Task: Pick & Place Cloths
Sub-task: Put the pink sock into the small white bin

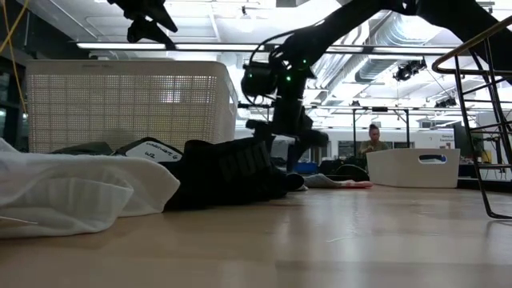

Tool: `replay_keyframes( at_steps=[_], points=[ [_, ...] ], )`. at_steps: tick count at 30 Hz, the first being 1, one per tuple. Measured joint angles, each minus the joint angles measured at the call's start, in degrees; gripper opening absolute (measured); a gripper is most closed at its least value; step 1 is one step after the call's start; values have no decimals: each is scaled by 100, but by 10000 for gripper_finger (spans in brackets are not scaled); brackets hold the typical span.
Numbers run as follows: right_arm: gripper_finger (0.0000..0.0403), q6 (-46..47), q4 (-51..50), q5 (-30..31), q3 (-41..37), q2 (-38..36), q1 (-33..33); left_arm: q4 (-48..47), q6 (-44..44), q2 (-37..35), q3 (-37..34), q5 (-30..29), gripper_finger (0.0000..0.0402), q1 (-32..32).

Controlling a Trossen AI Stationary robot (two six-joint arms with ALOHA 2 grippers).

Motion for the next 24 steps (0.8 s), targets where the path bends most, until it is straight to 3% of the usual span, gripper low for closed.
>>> replay_keyframes(
  at_steps=[7, 11, 24],
  points=[
    [294, -48, 341, 26, -226, 0, -82, 2, 1, 0, 0, 2, 202, -2],
    [270, -218, 849, -34, -353, 0, -184, 4, 7, 0, 0, 2, 202, -2],
    [93, -640, 937, -90, -443, 0, -271, 4, 18, 0, 0, 4, 202, -2]
  ],
)
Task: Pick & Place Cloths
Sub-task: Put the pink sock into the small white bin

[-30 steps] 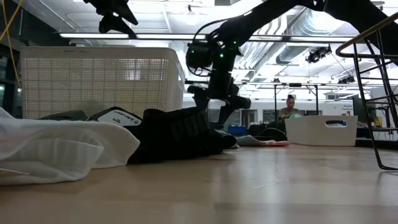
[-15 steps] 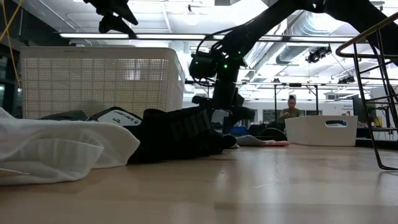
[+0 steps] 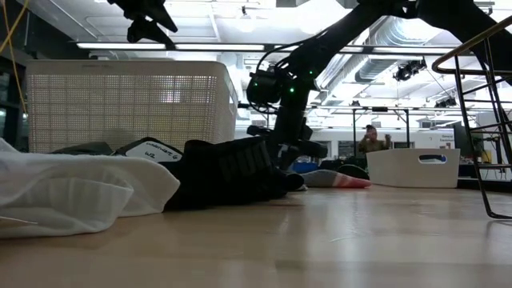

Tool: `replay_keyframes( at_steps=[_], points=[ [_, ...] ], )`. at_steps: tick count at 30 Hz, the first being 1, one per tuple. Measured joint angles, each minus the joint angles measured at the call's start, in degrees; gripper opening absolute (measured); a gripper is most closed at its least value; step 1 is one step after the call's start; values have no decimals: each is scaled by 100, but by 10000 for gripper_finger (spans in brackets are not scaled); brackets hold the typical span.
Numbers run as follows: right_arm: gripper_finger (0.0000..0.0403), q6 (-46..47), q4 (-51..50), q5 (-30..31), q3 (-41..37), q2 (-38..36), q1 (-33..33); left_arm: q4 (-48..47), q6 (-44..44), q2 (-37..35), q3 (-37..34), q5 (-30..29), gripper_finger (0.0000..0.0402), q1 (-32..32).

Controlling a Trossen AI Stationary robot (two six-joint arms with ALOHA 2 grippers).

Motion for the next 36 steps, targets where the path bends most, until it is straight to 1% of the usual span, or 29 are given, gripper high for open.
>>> replay_keyframes(
  at_steps=[5, 7, 17, 25, 36],
  points=[
    [23, -393, 6, 79, 0, 0, 2, 0, 0, 0, 0, 0, 202, 2],
    [10, -682, 13, 96, 0, 0, 4, 0, 0, 0, 0, 1, 202, 1],
    [5, -1838, 33, -7, 2, -149, 41, -2, 0, 0, 0, 2, 202, 0],
    [5, -2816, -88, 423, 4, -642, 134, -2, 0, 0, 0, 9, 202, 2],
    [5, -3620, -400, 1259, 4, -1598, 323, 0, -17, 0, 0, 7, 202, 2]
  ],
)
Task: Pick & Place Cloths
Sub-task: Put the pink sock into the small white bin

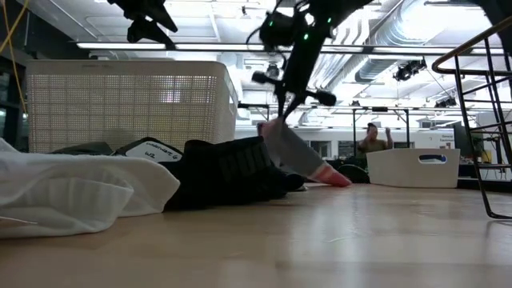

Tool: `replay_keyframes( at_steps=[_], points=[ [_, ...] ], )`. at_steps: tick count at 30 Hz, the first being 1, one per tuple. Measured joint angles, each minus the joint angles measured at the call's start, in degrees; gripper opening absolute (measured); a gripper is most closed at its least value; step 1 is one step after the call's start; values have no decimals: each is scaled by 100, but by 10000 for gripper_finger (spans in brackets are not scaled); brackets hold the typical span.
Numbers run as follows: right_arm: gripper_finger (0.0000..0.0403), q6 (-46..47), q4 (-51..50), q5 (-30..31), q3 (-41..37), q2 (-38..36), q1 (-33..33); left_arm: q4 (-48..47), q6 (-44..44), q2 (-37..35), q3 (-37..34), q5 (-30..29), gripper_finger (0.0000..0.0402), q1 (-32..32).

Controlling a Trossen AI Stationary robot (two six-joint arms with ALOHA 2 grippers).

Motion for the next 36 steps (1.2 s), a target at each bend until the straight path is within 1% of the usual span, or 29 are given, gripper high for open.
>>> replay_keyframes(
  at_steps=[4, 15, 21, 29, 36],
  points=[
    [4, -177, -36, 300, 2, -397, 49, 0, 0, 0, 0, -1, 202, 0],
    [4, -845, -120, 659, 2, -1314, 110, -2, -2, 0, 0, -5, 202, -2],
    [4, -1026, -647, 794, 2, -1740, 110, -2, -24, 0, 0, -5, 202, 0],
    [4, -1073, -1798, 1143, 2, -2332, 98, -4, -26, 0, 0, -5, 202, 0],
    [4, -1585, -2215, 1215, 2, -2907, -141, -2, -114, 0, 0, -5, 202, 0]
  ],
)
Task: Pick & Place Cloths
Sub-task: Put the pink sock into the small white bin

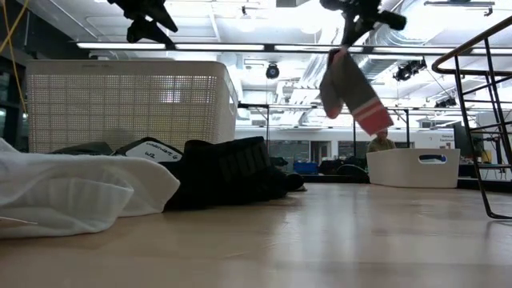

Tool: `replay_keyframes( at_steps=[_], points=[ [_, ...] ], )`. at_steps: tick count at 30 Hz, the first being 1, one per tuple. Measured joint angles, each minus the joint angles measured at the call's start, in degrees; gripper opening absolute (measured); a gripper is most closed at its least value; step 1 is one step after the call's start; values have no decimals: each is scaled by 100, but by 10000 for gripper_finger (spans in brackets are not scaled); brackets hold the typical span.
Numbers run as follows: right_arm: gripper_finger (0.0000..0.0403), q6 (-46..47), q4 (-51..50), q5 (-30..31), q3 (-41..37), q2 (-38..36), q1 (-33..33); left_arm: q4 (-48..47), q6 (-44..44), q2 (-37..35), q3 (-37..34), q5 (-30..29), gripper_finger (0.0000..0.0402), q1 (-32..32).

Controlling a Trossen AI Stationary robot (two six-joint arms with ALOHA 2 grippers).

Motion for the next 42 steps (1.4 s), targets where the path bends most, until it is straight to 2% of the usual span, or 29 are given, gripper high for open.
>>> replay_keyframes(
  at_steps=[6, 12, 22, 29, 38, 42],
  points=[
    [4, -307, -582, 43, 0, -353, -473, 1, -42, 0, 0, 0, 202, -1],
    [4, -783, -806, -39, 0, -396, -1053, 4, -42, 0, 0, -1, 202, -1],
    [4, -900, -949, -1505, 0, -215, -2409, 3, -302, 2, 0, -3, 202, 0],
    [4, -1156, -1225, -2307, 0, 26, -3022, 2, -485, 9, 0, -4, 202, -1],
    [4, -1283, -1152, -2301, -2, 288, -3315, 1, -510, 9, 0, -4, 202, 0],
    [4, -1391, -943, -2678, -2, 315, -3418, 0, -516, 9, 0, -4, 202, -1]
  ],
)
